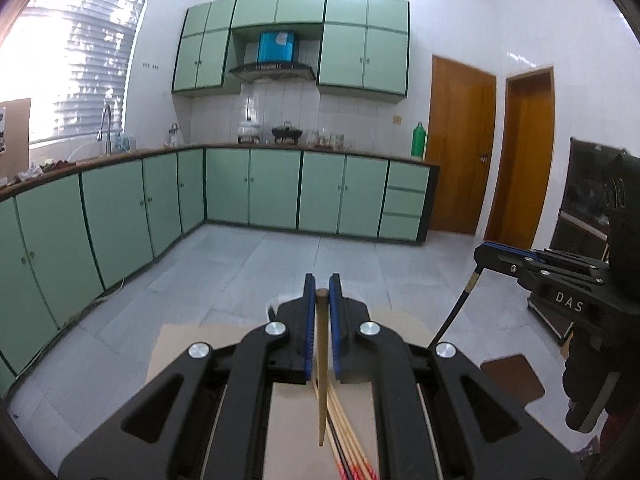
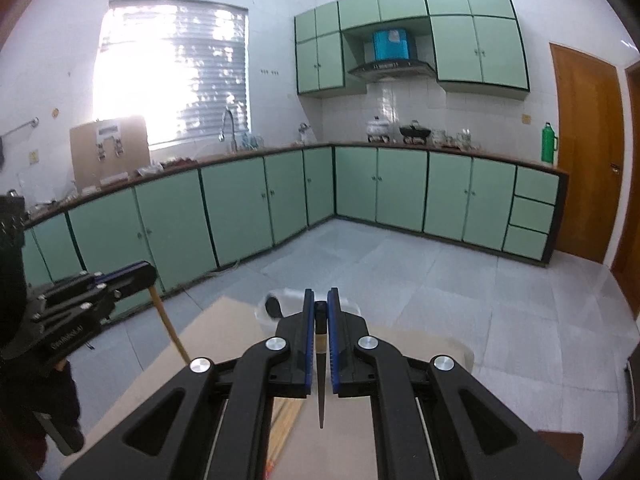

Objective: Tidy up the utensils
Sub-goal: 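Drop the wooden chopstick into the holder while the right tool drops the black one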

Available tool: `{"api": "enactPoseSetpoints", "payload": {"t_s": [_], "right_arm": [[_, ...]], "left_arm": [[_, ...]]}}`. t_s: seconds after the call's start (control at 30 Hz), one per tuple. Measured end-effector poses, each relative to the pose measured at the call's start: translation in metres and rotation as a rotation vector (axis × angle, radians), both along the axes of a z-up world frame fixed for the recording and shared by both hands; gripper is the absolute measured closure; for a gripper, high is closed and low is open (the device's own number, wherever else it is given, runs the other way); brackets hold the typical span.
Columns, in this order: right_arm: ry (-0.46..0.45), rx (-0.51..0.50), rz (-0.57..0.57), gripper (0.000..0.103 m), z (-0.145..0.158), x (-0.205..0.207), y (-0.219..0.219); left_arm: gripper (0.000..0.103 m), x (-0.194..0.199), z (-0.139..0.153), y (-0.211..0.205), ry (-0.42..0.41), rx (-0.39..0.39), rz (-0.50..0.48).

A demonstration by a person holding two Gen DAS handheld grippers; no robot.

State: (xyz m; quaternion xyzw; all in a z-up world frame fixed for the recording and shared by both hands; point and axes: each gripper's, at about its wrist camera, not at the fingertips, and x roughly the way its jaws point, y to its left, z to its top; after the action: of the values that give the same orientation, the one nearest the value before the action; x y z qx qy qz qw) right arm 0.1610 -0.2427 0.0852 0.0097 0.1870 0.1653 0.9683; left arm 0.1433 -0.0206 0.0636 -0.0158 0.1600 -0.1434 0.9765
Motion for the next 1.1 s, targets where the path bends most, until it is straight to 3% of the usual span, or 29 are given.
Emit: {"api": "enactPoseSetpoints", "payload": {"t_s": [0.37,0.53,0.9,1.1], "right_arm": [[-0.088,0.05,-0.026,0.097,0.055,0.065,0.0],[-0.069,0.039,-0.041,0.097,0.049,0.101,0.003],[0.096,-0.043,-0.061,0.097,-0.025,0.147,0.02],[0.141,-0.012,-0.065,0.092,-0.04,0.145,0.01]], "left_arm": [[0.097,0.069,0.057,-0.028,-0.163,-0.015,0.033],[0.097,0.096,0.053,-0.042,-0.202,0.012,0.045],[0.097,0.15,-0.011,-0.041,-0.033,0.027,0.045],[0.096,0.152,-0.027,-0.032,0.015,0.044,0.048]]}}
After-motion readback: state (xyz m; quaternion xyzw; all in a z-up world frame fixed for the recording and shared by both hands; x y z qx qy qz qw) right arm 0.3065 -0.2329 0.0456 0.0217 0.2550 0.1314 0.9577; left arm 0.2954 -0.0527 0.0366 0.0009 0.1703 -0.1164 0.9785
